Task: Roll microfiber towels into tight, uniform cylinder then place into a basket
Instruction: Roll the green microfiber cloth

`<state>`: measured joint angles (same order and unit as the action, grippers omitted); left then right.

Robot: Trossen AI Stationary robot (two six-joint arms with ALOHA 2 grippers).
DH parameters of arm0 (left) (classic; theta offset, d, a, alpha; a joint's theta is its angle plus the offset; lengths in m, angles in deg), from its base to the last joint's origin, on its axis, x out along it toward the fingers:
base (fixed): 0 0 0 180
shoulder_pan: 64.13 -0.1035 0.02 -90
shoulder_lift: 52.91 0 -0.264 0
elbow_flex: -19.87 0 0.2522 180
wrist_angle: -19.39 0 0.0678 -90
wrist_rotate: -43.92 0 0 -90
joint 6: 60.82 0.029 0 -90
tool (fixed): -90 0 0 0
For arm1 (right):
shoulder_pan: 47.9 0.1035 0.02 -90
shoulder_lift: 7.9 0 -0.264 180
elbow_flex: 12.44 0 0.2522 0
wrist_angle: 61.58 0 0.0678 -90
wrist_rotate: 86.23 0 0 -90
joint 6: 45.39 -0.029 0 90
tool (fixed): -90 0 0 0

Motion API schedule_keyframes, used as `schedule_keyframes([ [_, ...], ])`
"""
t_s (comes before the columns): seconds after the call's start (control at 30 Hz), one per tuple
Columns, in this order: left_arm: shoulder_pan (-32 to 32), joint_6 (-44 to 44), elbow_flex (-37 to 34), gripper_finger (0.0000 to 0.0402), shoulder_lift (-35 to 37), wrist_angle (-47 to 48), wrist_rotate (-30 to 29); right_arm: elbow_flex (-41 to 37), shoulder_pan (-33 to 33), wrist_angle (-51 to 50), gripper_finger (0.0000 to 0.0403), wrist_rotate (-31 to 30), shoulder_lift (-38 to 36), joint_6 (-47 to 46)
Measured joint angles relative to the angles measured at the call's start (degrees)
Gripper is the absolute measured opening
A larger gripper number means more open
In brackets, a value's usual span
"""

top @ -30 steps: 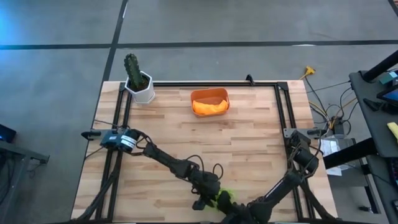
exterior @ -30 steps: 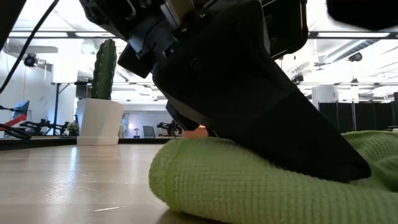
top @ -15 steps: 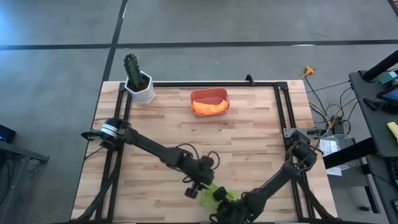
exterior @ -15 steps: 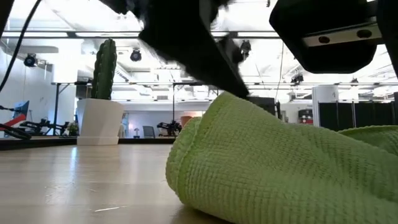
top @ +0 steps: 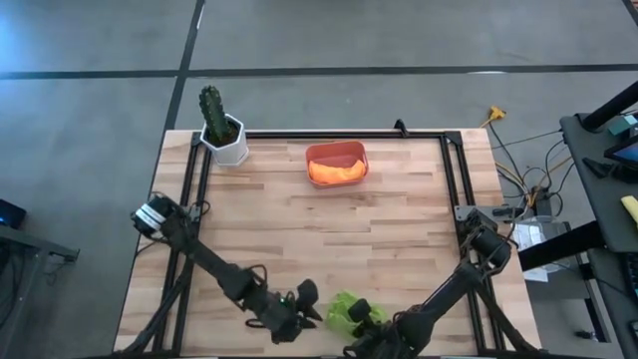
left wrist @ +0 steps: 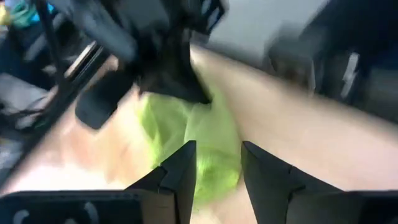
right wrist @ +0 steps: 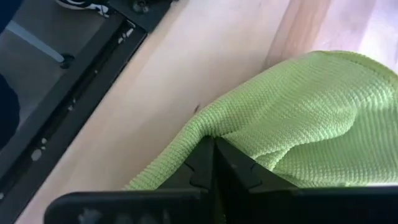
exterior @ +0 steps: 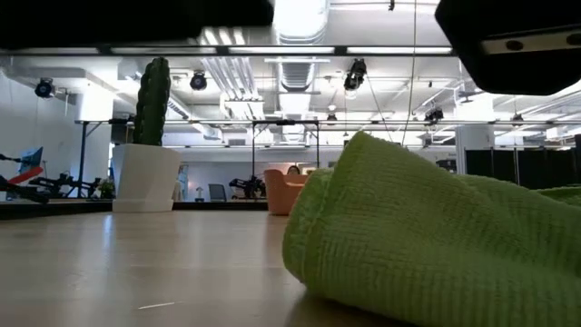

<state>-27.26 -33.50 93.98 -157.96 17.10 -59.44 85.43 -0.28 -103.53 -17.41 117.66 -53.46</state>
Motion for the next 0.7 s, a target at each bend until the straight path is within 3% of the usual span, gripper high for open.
schedule_keyframes([
  [0.27,2.5,18.1,2.6,0.0112,-5.8,0.0,-6.3,-1.1,-0.7,1.0,0.0008,-2.0,-0.6,1.0],
  [0.7,1.9,27.2,4.7,0.0116,-11.1,2.7,-9.3,-5.6,-4.2,13.6,0.0008,-2.4,-1.7,-1.8],
])
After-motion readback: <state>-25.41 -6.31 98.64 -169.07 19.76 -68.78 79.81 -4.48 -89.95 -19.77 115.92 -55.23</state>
